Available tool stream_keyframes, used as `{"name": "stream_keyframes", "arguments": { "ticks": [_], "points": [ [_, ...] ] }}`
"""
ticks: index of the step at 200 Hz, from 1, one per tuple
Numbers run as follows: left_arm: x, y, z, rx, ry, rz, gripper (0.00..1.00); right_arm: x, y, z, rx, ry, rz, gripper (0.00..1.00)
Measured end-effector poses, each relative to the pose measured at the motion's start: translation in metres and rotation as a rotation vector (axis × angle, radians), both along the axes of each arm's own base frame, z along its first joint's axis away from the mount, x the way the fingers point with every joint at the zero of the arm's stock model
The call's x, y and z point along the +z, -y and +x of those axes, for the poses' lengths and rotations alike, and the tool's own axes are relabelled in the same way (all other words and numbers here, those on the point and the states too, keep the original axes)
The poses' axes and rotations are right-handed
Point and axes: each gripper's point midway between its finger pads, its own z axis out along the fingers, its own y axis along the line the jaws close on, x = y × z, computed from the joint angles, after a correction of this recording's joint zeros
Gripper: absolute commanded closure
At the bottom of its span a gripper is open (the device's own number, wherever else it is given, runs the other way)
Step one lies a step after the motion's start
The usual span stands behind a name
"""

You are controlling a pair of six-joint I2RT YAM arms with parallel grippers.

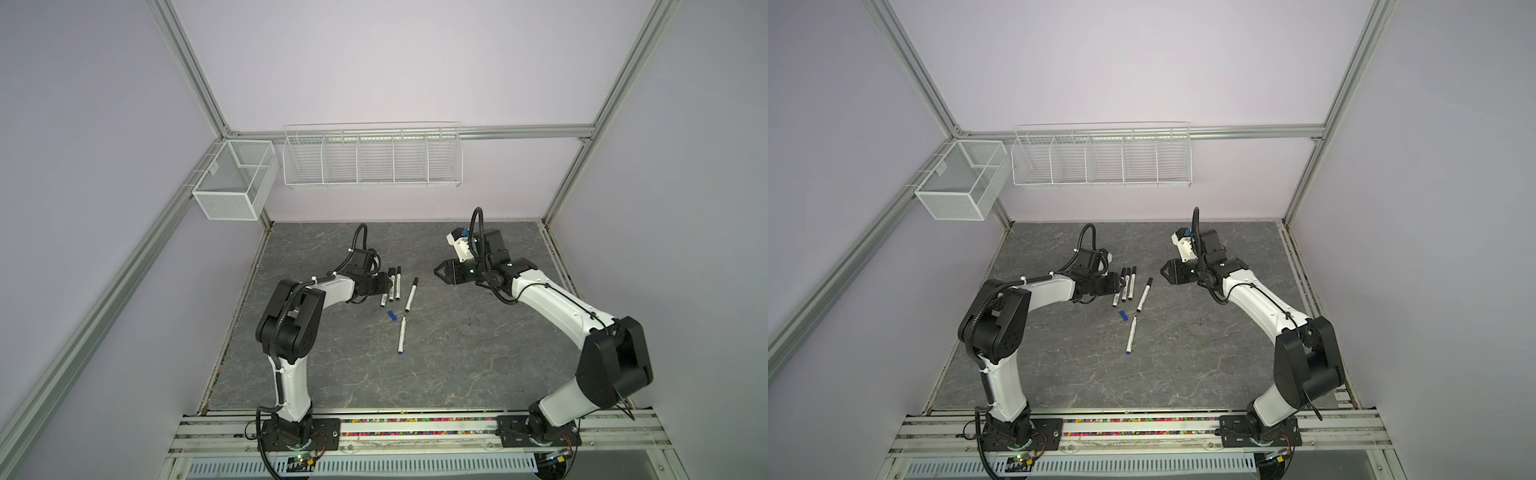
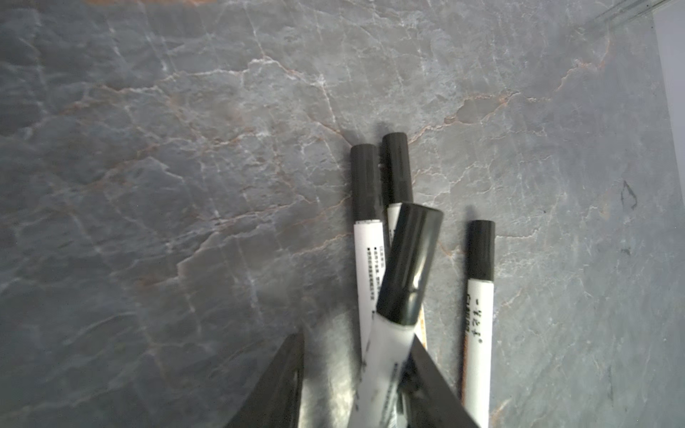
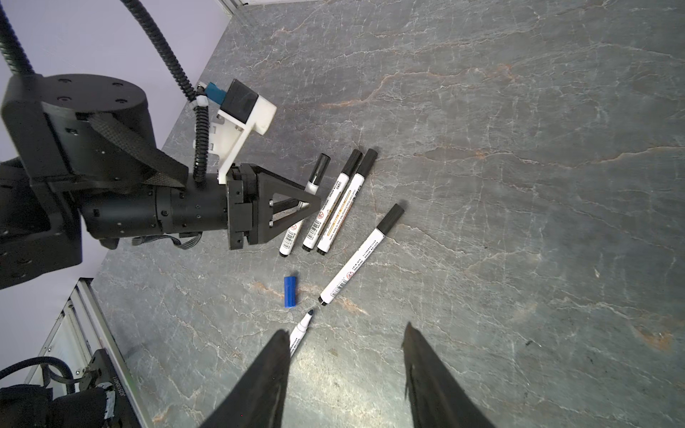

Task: Insert the pens into the pen caps

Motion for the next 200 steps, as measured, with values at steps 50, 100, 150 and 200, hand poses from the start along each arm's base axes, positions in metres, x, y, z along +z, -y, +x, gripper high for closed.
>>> {"name": "stream_keyframes", "arguments": {
  "ticks": [50, 100, 150, 200],
  "points": [
    [0.002, 0.003, -0.001, -0.012, 0.000, -0.016, 0.55, -0.007, -0.003, -0.001, 0.014, -0.020, 0.002, 0.45],
    [0.003, 0.007, -0.003, -0.030, -0.008, -0.035, 0.55, -0.028, -0.010, -0.001, 0.040, -0.097, -0.009, 0.44],
    [0.004, 0.009, -0.005, -0.042, -0.013, -0.048, 0.55, -0.056, -0.042, 0.008, 0.102, -0.186, -0.034, 0.44],
    [0.005, 0.010, -0.004, -0.043, -0.008, -0.052, 0.55, -0.076, -0.081, 0.037, 0.165, -0.224, -0.043, 0.49]
  ]
}}
